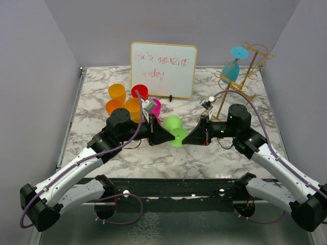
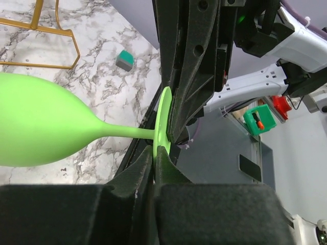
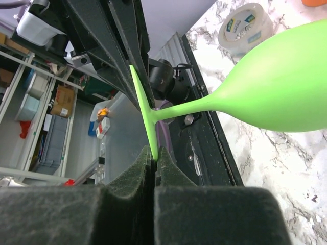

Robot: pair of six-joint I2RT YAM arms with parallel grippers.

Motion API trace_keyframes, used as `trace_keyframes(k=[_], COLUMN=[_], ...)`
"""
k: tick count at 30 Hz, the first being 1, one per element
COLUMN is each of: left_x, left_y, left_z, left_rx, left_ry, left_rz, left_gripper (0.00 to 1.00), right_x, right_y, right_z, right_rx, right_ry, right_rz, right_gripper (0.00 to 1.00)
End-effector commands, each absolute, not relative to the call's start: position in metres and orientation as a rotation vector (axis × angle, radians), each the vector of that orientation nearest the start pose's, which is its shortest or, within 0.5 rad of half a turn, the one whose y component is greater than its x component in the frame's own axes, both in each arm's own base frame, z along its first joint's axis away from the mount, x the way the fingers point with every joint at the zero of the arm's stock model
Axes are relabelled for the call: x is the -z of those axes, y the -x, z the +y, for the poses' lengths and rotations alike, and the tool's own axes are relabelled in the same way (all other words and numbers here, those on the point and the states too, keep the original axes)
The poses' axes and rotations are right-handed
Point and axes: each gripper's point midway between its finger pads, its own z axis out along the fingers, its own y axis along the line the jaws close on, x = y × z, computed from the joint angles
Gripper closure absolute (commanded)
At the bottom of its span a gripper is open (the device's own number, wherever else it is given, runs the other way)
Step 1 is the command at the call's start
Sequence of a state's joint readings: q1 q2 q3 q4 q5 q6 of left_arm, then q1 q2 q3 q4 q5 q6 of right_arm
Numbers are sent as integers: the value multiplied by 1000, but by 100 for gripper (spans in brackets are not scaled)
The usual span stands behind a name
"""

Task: Take the wine glass off the wine glass rack
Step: Place the wine glass at the center of the board.

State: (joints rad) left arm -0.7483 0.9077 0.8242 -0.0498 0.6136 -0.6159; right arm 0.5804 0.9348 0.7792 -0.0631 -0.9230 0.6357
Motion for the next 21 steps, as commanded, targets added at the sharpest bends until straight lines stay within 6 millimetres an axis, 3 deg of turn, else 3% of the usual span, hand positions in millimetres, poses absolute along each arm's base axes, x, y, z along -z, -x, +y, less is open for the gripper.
trace_keyframes(k=[1, 2, 4, 7, 10, 15, 21], left_x=[-296, -293, -287, -279, -276, -291, -303], left_y=[-149, -150, -152, -159, -169, -178, -177], left_z=[-290, -289, -285, -276, -263, -243, -235], left_rx=[1402, 1382, 1337, 1236, 1108, 995, 965], left_ry=[-609, -605, -615, -598, -571, -499, -489], left_rz=[1830, 1846, 1873, 1924, 1957, 1924, 1897], left_gripper=[76, 60, 39, 23, 18, 11, 8], right_x=[-280, -279, -276, -272, -269, -234, -232], right_y=[-137, -137, -139, -138, -136, -132, -108], right_z=[277, 276, 275, 273, 269, 254, 244], right_rx=[-1611, -1605, -1584, -1557, -1513, -1317, -1181], right_ry=[717, 719, 719, 744, 783, 935, 1262], right_rz=[1831, 1820, 1810, 1783, 1718, 1695, 1348], right_gripper=[99, 99, 99, 99, 99, 99, 99])
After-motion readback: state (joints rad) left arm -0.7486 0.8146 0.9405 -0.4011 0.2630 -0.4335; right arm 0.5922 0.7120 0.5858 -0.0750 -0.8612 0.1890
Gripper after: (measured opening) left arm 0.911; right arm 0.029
